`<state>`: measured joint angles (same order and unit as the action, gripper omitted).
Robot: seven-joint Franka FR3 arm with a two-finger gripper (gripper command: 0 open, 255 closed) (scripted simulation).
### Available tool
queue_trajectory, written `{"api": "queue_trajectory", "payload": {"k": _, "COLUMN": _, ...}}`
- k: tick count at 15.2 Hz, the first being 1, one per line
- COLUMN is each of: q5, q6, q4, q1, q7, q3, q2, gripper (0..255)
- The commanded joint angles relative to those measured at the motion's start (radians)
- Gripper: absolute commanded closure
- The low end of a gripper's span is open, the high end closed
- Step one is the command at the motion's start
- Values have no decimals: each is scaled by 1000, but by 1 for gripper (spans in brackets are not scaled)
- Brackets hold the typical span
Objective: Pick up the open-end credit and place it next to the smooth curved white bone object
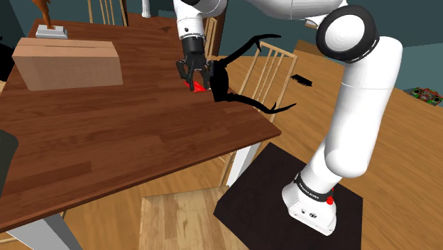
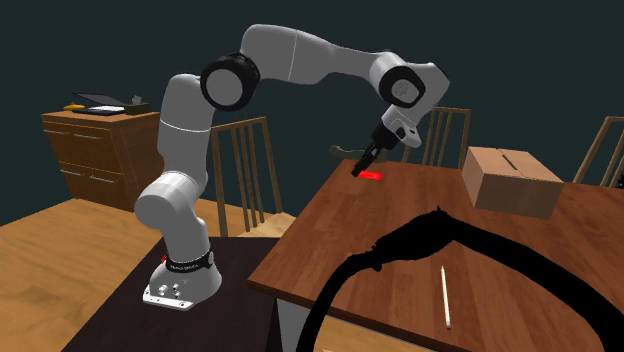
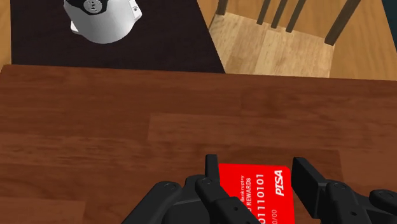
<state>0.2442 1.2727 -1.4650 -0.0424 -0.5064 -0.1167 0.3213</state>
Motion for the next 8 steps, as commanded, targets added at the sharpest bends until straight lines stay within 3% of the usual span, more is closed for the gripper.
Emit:
{"api": "queue_trajectory", "payload": {"k": 1, "q5": 12, "q6": -1, "q4": 18, "q1": -20, "q7": -34, "q3": -13, "q2": 9, "gripper": 255}}
{"api": "queue_trajectory", "payload": {"k": 8, "q5": 55, "q6": 30, "q4": 96, "q1": -118, "q7": -188, "q3": -69, "q2": 71, "gripper": 255}}
